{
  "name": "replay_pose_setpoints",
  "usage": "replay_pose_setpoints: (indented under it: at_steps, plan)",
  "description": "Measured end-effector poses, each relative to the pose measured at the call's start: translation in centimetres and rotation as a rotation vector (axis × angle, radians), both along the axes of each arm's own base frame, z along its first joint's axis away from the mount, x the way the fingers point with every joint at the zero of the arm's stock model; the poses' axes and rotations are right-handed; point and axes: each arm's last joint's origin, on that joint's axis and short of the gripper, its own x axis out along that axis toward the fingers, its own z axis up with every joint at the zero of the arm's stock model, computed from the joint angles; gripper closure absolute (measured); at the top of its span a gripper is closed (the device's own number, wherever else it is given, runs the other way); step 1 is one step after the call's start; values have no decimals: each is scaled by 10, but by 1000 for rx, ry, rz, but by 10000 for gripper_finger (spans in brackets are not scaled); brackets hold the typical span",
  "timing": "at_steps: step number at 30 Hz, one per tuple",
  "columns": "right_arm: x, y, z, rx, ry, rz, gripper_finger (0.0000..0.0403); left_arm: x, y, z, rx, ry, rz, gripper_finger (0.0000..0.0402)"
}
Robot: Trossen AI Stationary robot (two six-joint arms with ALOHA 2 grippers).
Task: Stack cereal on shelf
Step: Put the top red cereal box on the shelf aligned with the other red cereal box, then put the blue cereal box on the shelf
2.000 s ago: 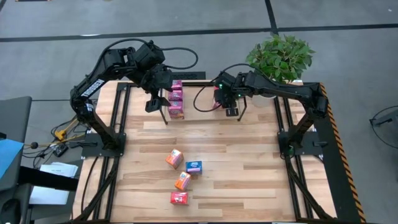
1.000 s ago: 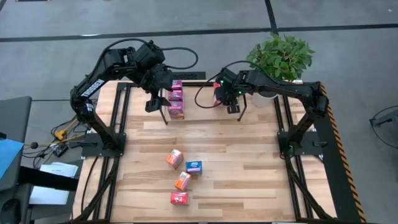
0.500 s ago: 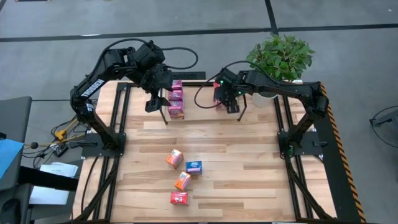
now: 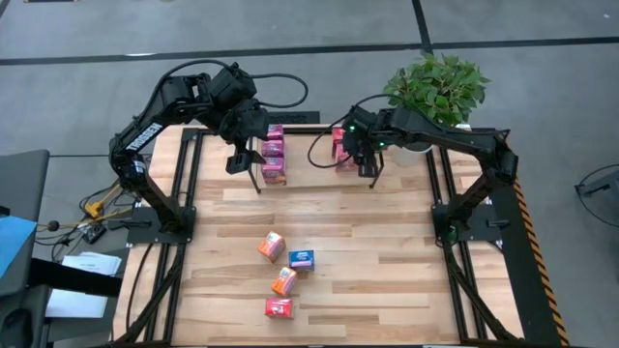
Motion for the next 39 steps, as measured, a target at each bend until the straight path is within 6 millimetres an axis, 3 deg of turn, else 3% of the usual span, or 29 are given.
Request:
replay_pose_setpoints:
  at_steps: [5, 13, 30, 35, 39]
  plan:
    - [-11, -1, -6, 42, 41, -72, 190, 0, 1, 0, 9, 1, -7, 105]
    - [-7, -5, -30, 56, 11, -69, 246, 0, 1, 0, 12, 1, -8, 105]
    - [-7, -7, -24, 27, -45, -60, 274, 0, 1, 0, 14, 2, -8, 105]
    - [-1, 19, 0, 69, -88, -48, 265, -1, 1, -1, 10, 13, -8, 105]
    - [14, 62, 21, 206, -203, 27, 256, -3, 0, -2, 4, 43, -1, 105]
